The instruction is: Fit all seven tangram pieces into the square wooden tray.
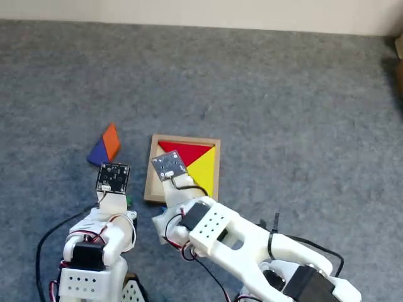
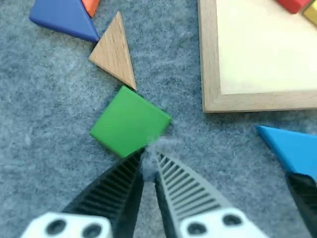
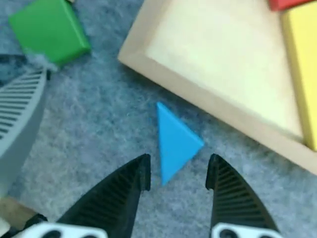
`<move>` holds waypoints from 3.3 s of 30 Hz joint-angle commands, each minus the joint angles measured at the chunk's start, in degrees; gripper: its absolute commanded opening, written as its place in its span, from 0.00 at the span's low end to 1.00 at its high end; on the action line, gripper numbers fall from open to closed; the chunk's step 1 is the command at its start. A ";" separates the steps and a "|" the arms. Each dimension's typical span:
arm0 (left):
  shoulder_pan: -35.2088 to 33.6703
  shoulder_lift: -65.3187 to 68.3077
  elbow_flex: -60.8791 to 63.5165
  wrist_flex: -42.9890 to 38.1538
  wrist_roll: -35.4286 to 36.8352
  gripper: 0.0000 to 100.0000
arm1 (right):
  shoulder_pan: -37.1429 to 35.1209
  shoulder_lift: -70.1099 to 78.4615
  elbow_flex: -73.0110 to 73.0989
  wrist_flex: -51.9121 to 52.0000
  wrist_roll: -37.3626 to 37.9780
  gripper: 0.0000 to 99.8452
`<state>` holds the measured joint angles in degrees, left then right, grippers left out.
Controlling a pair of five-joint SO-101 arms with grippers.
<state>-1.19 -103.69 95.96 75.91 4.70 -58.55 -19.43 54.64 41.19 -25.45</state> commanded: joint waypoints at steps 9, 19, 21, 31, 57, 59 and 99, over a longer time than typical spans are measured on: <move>-0.04 -0.48 1.19 0.35 0.26 0.00 | -0.75 -2.59 0.13 -7.87 2.46 0.19; -0.04 -0.48 1.19 0.35 0.26 0.00 | -0.31 9.10 -0.57 -8.13 2.81 0.19; -0.04 -0.48 1.19 0.35 0.26 0.00 | -0.04 9.19 -0.66 -8.13 2.81 0.19; -0.04 -0.48 1.19 0.35 0.26 0.00 | 1.01 9.63 -2.77 -8.13 2.90 0.19; -0.04 -0.48 1.19 0.35 0.26 0.00 | 3.65 9.80 -2.95 -8.13 12.22 0.12; -0.04 -0.48 1.19 0.35 0.26 0.00 | 3.74 9.80 -2.95 -8.13 15.03 0.08; -0.04 -0.48 1.19 0.35 0.26 0.00 | 6.20 -2.24 -6.11 10.68 17.67 0.19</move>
<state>-1.19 -103.69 95.96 75.91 4.70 -51.60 -19.16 50.33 51.30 -5.32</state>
